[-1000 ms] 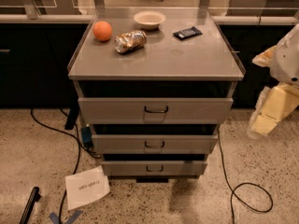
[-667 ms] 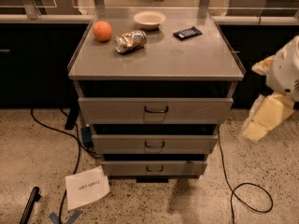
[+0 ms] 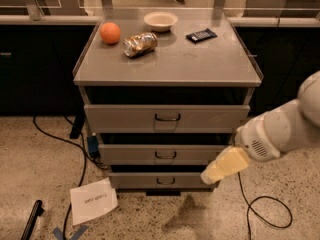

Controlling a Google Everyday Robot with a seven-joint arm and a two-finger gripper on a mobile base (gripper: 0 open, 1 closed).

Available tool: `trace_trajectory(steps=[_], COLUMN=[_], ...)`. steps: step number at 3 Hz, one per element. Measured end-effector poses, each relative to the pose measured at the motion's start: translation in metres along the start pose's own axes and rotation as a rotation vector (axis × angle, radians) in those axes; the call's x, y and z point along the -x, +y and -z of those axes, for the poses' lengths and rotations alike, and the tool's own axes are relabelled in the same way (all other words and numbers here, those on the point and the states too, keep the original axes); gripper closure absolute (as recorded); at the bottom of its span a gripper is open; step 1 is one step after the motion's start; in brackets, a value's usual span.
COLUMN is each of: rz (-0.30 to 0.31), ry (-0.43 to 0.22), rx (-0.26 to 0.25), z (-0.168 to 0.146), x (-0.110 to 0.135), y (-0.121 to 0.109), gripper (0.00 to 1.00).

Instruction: Open bottom drawer

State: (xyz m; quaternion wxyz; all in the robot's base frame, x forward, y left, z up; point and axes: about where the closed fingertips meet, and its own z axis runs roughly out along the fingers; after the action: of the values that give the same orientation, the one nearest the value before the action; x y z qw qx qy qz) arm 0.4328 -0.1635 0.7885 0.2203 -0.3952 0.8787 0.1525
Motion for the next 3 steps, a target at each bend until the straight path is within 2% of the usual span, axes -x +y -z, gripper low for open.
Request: trace_trajectory(steps=[1,2,3], rz=[-0.06,-0.063,-0.056], ry=[-0.046,-0.062,-0.088], rx=[0.025,0.01,-0.056], z=[-0.0598,-0.0622,-0.0611], x=[0.0054,0.0083,-0.0001], y=[-0.0073,-0.0125,-0.0046], gripper=[0.0,0.0,0.0])
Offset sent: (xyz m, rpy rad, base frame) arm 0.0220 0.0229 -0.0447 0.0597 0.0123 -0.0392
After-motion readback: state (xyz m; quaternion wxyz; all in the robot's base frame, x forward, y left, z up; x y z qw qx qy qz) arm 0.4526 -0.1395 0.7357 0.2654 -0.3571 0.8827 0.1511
